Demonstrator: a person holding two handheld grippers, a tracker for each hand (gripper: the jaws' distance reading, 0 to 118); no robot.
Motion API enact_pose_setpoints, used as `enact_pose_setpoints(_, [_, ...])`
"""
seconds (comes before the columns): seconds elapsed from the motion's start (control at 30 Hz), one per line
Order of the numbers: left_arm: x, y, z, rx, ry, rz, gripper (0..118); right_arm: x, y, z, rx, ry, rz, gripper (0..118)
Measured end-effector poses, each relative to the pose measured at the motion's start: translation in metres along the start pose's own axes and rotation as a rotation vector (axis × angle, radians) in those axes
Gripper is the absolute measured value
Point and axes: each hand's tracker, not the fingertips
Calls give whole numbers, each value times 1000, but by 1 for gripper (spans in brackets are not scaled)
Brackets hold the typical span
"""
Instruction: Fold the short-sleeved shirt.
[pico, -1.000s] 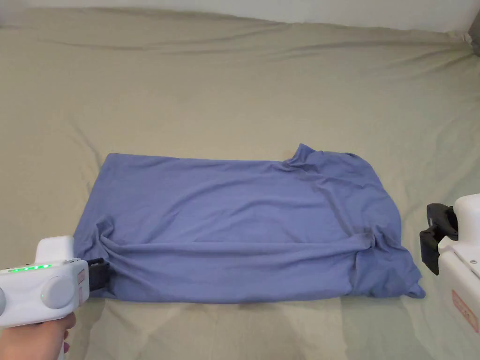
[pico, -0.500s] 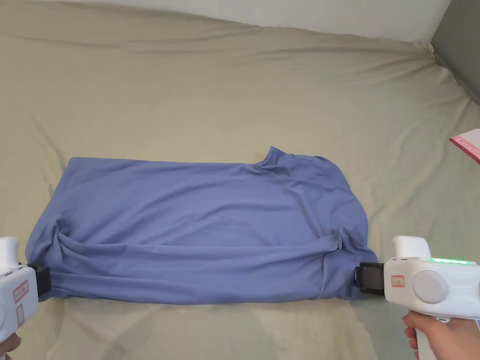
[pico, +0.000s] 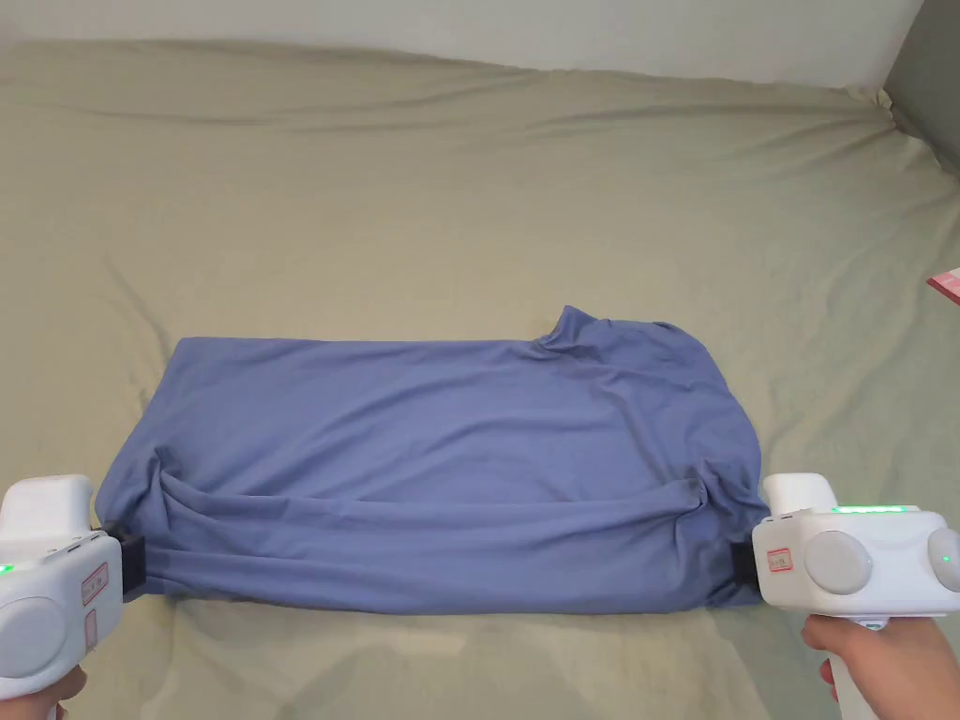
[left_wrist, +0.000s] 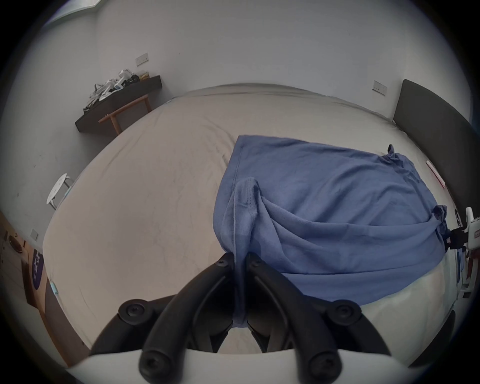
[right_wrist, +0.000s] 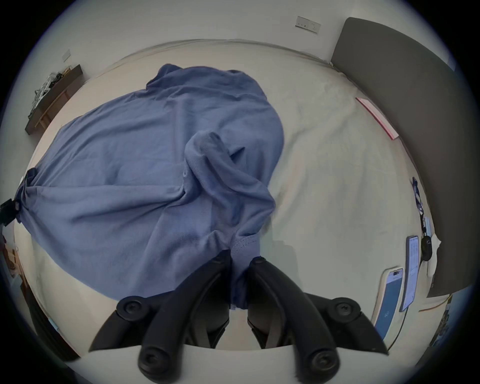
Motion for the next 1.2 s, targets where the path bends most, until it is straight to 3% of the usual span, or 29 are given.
enact_pose_setpoints(0.23, [-7,11,49,68,10,-93,6,9,-18,95,62,56,-28,13])
enact_pose_setpoints(0.33, [-19,1,66,47,-3,-112,6,10,-37,124,45,46,-19,13])
enact_pose_setpoints(0.4, [-29,-13,71,-2,-41,-84,6,13,-53,134,21,57,-57,13])
enact_pose_setpoints(0.53, [-40,-55,62,-112,-33,-141,6,16,-88,123,-74,92,-101,13])
enact_pose_setpoints(0.63, [-52,-83,41,-176,-47,-99,6,12,-109,99,-133,83,-113,13])
enact_pose_setpoints(0.87, [-46,-106,12,-269,-18,-128,6,13,-131,45,-196,65,-125,13])
enact_pose_setpoints(0.97, [-44,-105,11,-266,-7,-91,9,18,-125,46,-194,71,-133,22])
enact_pose_setpoints(1.0, [-41,-103,15,-263,-2,-90,20,18,-121,49,-196,62,-132,45])
enact_pose_setpoints(1.03, [-41,-100,16,-257,-1,-95,41,19,-116,52,-184,24,-131,72])
enact_pose_setpoints(1.07, [-40,-95,19,-236,10,-107,75,19,-111,59,-153,-30,-109,90])
enact_pose_setpoints(1.1, [-41,-89,23,-218,13,-111,112,21,-105,67,-98,-16,-109,97])
enact_pose_setpoints(1.13, [-40,-81,33,-175,0,-102,118,22,-95,82,-16,-4,-123,97])
enact_pose_setpoints(1.2, [-39,-57,58,-24,-38,-76,113,18,-77,113,113,-12,-122,97])
